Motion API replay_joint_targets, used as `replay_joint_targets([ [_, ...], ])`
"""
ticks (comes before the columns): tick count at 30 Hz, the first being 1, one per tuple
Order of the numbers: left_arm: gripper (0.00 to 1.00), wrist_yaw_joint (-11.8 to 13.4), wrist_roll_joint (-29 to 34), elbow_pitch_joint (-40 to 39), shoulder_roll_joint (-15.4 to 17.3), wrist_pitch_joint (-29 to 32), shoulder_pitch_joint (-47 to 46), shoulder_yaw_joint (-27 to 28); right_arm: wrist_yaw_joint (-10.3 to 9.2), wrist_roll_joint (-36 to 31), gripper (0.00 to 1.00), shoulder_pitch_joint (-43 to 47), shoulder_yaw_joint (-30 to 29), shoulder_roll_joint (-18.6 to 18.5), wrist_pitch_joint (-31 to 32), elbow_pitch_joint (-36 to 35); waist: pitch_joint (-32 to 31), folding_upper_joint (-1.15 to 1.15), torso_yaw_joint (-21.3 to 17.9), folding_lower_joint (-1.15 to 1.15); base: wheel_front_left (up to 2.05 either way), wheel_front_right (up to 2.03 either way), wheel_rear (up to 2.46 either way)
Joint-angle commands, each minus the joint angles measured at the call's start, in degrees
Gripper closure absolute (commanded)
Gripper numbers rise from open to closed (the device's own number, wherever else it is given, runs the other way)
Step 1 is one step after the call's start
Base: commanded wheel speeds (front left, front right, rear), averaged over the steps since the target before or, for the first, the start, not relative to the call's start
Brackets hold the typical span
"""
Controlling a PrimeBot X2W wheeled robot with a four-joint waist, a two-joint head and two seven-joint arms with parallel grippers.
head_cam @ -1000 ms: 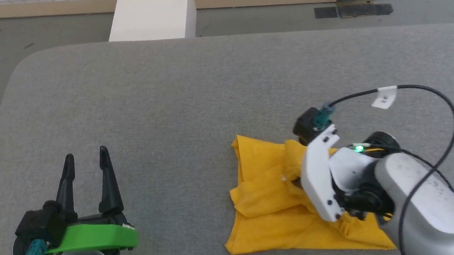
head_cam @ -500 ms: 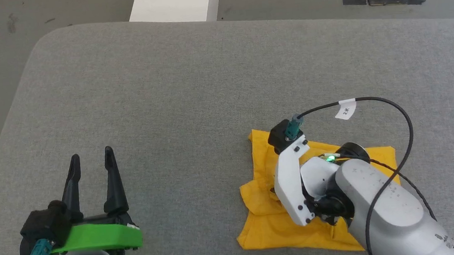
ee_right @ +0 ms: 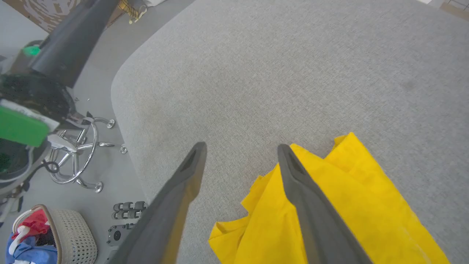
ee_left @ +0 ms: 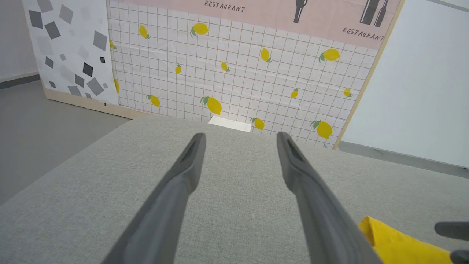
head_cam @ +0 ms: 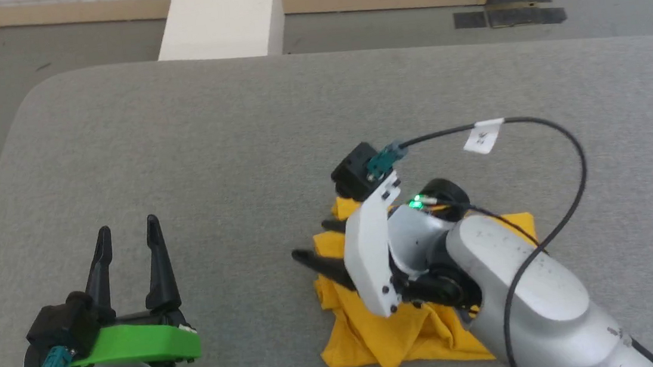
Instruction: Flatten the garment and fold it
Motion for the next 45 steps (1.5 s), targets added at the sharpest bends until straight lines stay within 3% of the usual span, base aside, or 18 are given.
replay_joint_targets([
  [1, 0.00, -0.35, 0.68, 0.01, -0.05, -0.26, 0.52, 0.25, -0.09, -0.06, 0.00, -0.45, -1.28, -0.59, -1.28, -1.05, -1.84, 0.00, -2.54, 0.00, 0.00, 0.00, 0.00],
  [10, 0.00, -0.31, 1.94, -0.05, 0.49, -0.26, 1.54, 0.21, -0.09, -12.28, 0.00, 8.07, -17.51, -5.56, -6.42, -7.40, -3.68, 0.00, -7.03, 0.00, 0.00, 0.00, 0.00],
  [18, 0.00, 1.68, 6.16, -2.34, 0.87, -0.26, 1.51, 0.09, -0.09, -23.51, 0.00, 20.50, -29.28, -4.87, -0.64, -11.68, -2.64, 0.00, -7.82, 0.00, 0.00, 0.00, 0.00],
  [25, 0.00, 1.90, 7.45, -2.65, 0.39, -0.26, 0.92, -0.94, -0.09, -26.32, 0.00, 24.46, -31.48, -2.49, 4.26, -10.08, -1.01, 0.00, -6.93, 0.00, 0.00, 0.00, 0.00],
  [36, 0.00, 1.45, 6.94, -0.45, -0.17, -0.26, -0.73, -1.89, -0.09, -25.83, 0.00, 22.33, -29.17, -1.26, 6.48, 0.52, 1.25, 0.00, -4.94, 0.00, 0.00, 0.00, 0.00],
  [37, 0.00, 1.43, 6.93, -0.40, -0.19, -0.26, -0.78, -1.87, -0.09, -25.24, 0.75, 22.03, -28.78, -1.40, 5.92, 0.73, 1.27, 0.00, -4.87, 0.00, 0.00, 0.00, 0.00],
  [38, 0.00, 1.39, 6.92, -0.35, -0.21, -0.26, -0.84, -1.87, -0.09, -24.49, 1.00, 21.65, -28.19, -1.80, 5.31, 0.93, 1.28, 0.00, -4.78, 0.00, 0.00, 0.00, 0.00],
  [41, 0.00, 1.26, 6.96, -0.44, -0.25, -0.26, -1.06, -1.90, -0.09, -21.93, 1.00, 20.56, -26.50, -3.63, 4.52, 0.58, 1.44, 0.00, -4.76, 0.00, 0.00, 0.00, 0.00],
  [45, 0.00, 1.30, 7.02, -1.01, -0.25, -0.26, -1.18, -1.79, -0.09, -18.17, 1.00, 18.66, -21.94, -8.98, 4.65, -3.12, 1.85, 0.00, -6.72, 0.00, 0.00, 0.00, 0.00],
])
